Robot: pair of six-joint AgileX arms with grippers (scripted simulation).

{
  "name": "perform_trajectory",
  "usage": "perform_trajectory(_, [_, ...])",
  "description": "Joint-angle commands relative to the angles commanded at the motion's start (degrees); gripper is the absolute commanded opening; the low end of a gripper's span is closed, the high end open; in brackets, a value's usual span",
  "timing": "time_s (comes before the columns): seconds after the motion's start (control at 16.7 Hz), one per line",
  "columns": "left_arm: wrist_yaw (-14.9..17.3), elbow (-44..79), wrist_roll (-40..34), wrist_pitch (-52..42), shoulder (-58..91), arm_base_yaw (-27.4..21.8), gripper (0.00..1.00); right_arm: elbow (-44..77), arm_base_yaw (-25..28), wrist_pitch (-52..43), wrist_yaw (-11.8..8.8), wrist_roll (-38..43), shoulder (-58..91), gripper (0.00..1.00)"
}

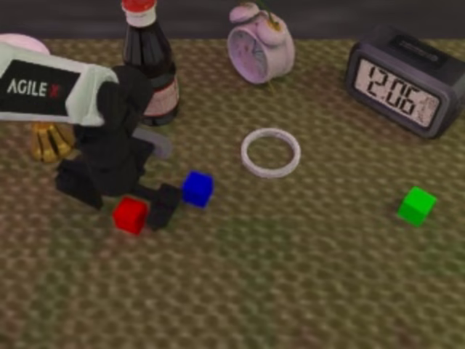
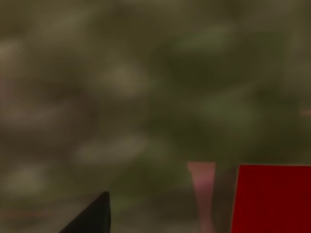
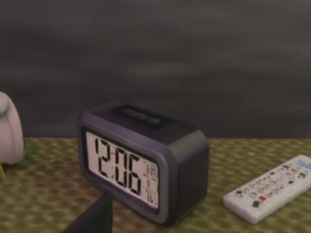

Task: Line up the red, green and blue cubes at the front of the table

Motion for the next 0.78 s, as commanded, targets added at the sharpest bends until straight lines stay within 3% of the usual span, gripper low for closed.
perform_trajectory(0.66, [0.00, 0.00, 0.00, 0.00, 0.00, 0.00, 0.02, 0.00, 0.00, 0.00, 0.00, 0.00, 0.00, 1.00])
perform_trajectory(0.78, [0.00, 0.00, 0.00, 0.00, 0.00, 0.00, 0.00, 0.00, 0.00, 0.00, 0.00, 0.00, 0.00, 1.00])
